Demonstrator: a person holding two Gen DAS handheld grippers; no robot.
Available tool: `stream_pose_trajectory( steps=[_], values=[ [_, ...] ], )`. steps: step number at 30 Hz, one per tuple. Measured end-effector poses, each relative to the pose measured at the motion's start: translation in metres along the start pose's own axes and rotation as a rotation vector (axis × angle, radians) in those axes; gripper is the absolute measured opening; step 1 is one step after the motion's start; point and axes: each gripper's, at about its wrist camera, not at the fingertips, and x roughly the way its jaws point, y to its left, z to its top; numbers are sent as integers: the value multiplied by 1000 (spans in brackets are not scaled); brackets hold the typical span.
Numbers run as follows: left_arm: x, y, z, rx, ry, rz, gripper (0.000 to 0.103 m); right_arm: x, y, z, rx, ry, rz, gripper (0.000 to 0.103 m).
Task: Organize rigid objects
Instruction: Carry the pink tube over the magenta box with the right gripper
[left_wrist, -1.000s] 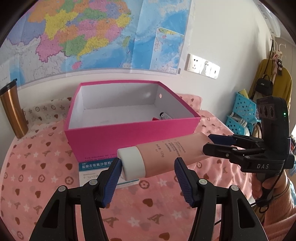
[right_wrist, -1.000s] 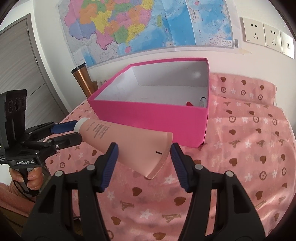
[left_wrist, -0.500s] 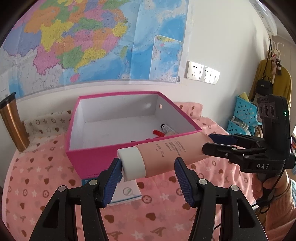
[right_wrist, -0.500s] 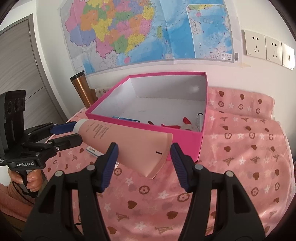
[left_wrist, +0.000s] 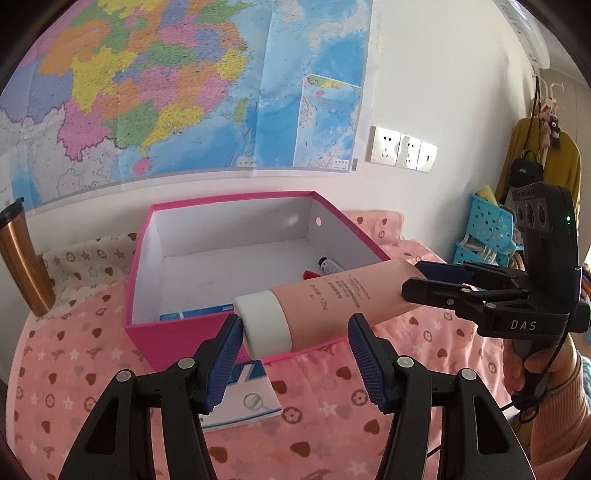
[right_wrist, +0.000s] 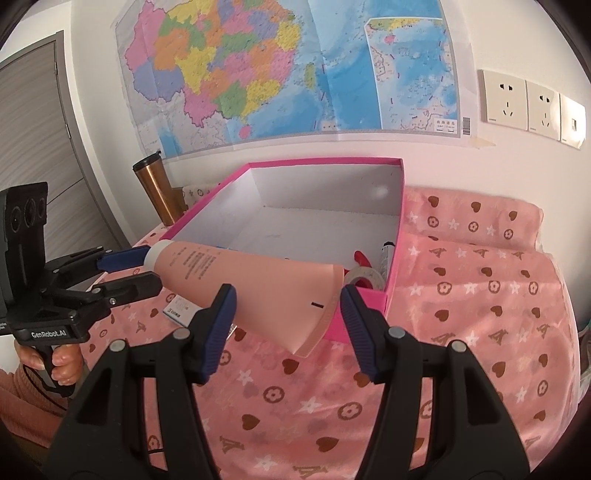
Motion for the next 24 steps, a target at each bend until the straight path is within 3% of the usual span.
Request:
stream_pose_trajectory(
  steps=[24],
  values=[
    [19,3,18,22,-2,19,60,11,-14,16,-2,-4,-13,61]
  ],
)
